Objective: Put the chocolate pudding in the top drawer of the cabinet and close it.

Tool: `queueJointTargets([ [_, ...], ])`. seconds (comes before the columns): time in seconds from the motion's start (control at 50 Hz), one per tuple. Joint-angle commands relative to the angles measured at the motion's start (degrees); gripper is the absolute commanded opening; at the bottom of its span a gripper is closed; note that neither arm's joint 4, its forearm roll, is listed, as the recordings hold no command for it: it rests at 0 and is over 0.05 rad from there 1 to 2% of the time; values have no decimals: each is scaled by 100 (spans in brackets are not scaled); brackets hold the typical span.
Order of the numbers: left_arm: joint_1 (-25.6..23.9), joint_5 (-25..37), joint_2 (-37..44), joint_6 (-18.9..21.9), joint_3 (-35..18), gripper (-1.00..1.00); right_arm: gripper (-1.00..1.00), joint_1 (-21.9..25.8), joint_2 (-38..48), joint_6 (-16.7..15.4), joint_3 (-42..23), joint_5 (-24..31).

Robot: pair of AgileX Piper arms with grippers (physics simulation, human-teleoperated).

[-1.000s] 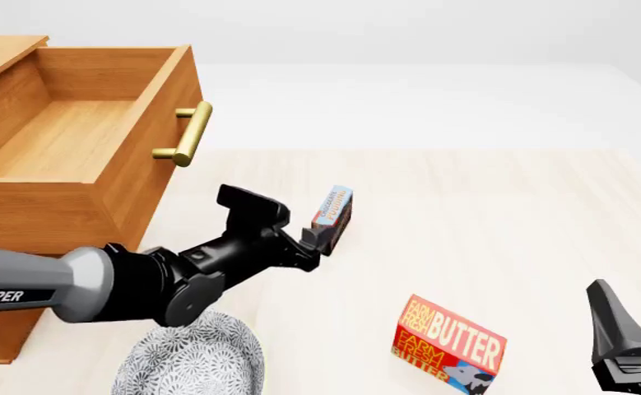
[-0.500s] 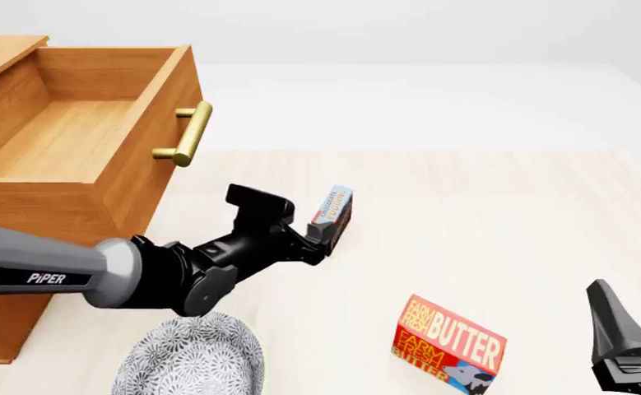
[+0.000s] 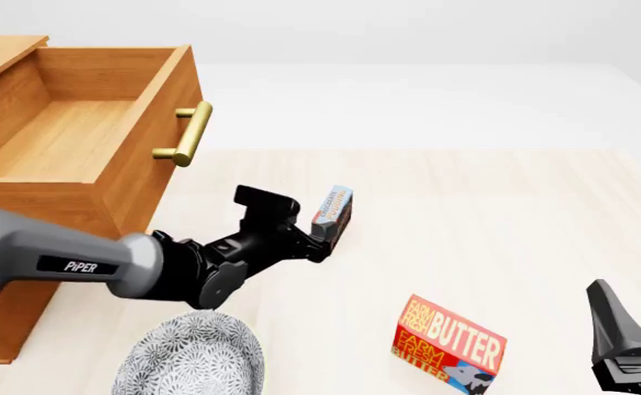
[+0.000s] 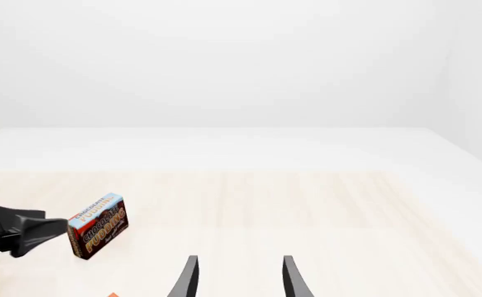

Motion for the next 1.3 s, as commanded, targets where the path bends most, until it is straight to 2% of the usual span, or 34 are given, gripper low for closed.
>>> queueJointTargets([
  [0.02, 13, 33, 196, 14, -163, 100, 100, 0, 0, 1, 0, 0],
  [0.3, 44, 0, 478, -74, -336, 100, 100, 0, 0, 1, 0, 0],
  [0.36, 80, 74, 557, 62, -414, 100, 100, 0, 0, 1, 0, 0],
  [0.52, 92, 68, 709, 37, -503, 100, 100, -1, 0, 0, 0, 0],
  [1.3, 16, 54, 1187, -221, -841, 100, 100, 0, -1, 0, 0, 0],
])
